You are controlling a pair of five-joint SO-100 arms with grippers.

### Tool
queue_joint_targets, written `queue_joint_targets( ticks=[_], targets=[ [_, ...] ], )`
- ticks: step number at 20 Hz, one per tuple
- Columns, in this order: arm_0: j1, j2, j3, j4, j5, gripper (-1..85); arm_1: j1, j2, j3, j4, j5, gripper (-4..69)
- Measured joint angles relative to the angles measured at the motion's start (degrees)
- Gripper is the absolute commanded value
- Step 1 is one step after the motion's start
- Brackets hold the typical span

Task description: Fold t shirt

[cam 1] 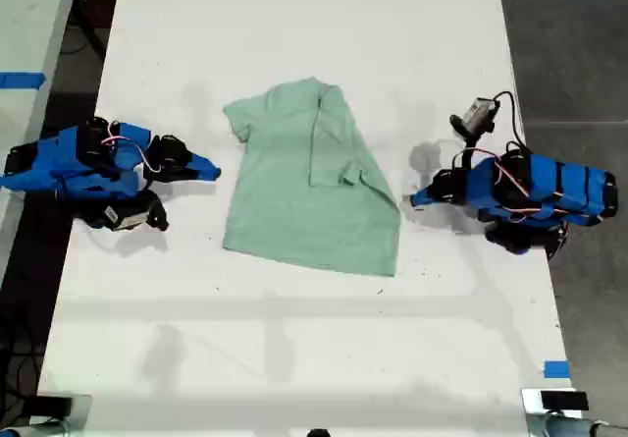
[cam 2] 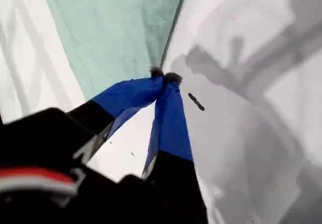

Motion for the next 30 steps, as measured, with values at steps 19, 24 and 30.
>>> queue_joint_targets(
  ticks=[19, 24, 30],
  targets=[
    [-36.7, -93.9, -55.7, -7.3, 44.4, 24.0, 3.3, 0.1, -0.1, 4.1, 0.0, -2.8],
    [-38.8, -110.7, -70.9, -5.0, 46.4, 7.3, 3.3, 0.1, -0.1, 4.1, 0.0, -2.8],
    [-39.2, -134.4, -97.3, 13.8, 43.3, -0.2, 3.3, 0.1, -0.1, 4.1, 0.0, -2.8]
  ],
)
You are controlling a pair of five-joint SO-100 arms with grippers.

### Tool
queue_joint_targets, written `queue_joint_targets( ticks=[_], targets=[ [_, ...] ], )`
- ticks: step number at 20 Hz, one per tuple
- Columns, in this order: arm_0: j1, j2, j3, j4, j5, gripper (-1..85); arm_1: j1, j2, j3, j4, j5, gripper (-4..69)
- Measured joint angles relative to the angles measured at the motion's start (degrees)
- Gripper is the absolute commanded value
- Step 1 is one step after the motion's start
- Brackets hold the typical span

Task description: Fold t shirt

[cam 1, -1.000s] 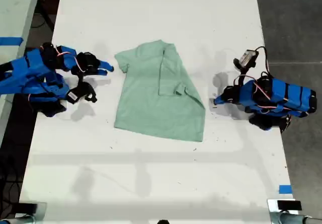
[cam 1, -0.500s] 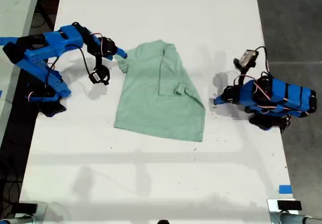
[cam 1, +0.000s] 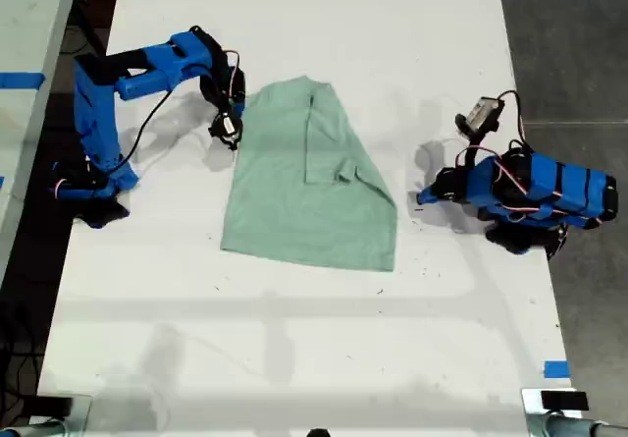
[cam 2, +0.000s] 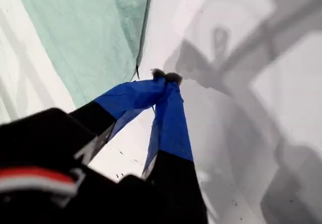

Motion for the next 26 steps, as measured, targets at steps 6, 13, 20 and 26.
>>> queue_joint_targets(
  ticks=[6, 13, 20, 26],
  targets=[
    [16.2, -0.2, -24.7, 11.2, -8.6, -0.2, 0.0, 0.0, 0.0, 0.0, 0.0, -2.8],
    [30.1, -1.5, -29.1, 2.6, -17.5, 11.9, 0.0, 0.0, 0.0, 0.0, 0.0, -2.8],
    [31.8, 9.0, -28.1, 1.1, -13.1, -0.2, 0.0, 0.0, 0.0, 0.0, 0.0, -2.8],
    [21.6, 46.7, -8.8, 6.1, -11.8, -0.2, 0.0, 0.0, 0.0, 0.0, 0.0, -2.8]
  ],
)
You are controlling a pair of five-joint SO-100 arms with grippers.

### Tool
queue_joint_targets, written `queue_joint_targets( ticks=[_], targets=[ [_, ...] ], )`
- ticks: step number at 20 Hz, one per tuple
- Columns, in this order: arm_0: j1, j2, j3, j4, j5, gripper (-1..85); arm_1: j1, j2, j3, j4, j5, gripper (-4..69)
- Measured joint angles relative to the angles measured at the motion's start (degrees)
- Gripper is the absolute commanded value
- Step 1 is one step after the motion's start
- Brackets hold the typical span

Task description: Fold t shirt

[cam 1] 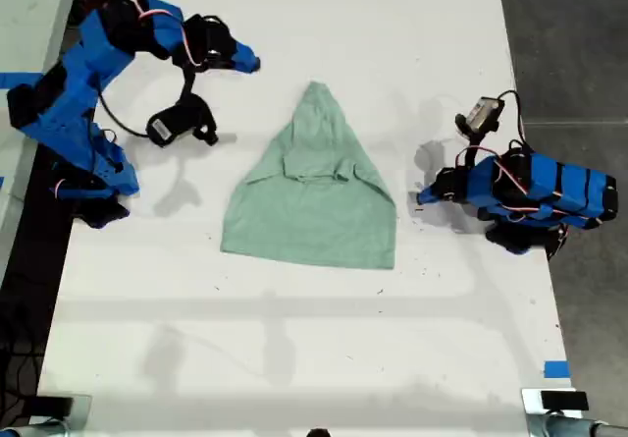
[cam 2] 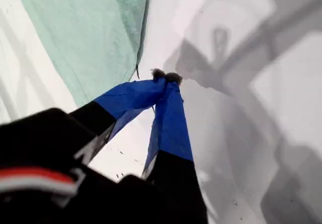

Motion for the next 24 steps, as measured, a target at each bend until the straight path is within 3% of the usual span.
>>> queue_joint_targets(
  ticks=[6, 8, 12, 24],
  targets=[
    [7.6, 53.4, 63.3, -25.3, -11.3, -0.2, 0.0, 0.0, 0.0, 0.0, 0.0, -2.8],
    [9.5, 67.7, 81.3, -29.5, -13.4, -0.2, 0.0, 0.0, 0.0, 0.0, 0.0, -2.8],
    [10.3, 85.3, 103.5, -28.5, -13.6, -0.2, 0.0, 0.0, 0.0, 0.0, 0.0, -2.5],
    [12.7, 87.4, 104.6, -27.4, -12.6, -0.2, -1.3, 0.0, 0.0, 0.0, 0.0, -2.2]
  ],
)
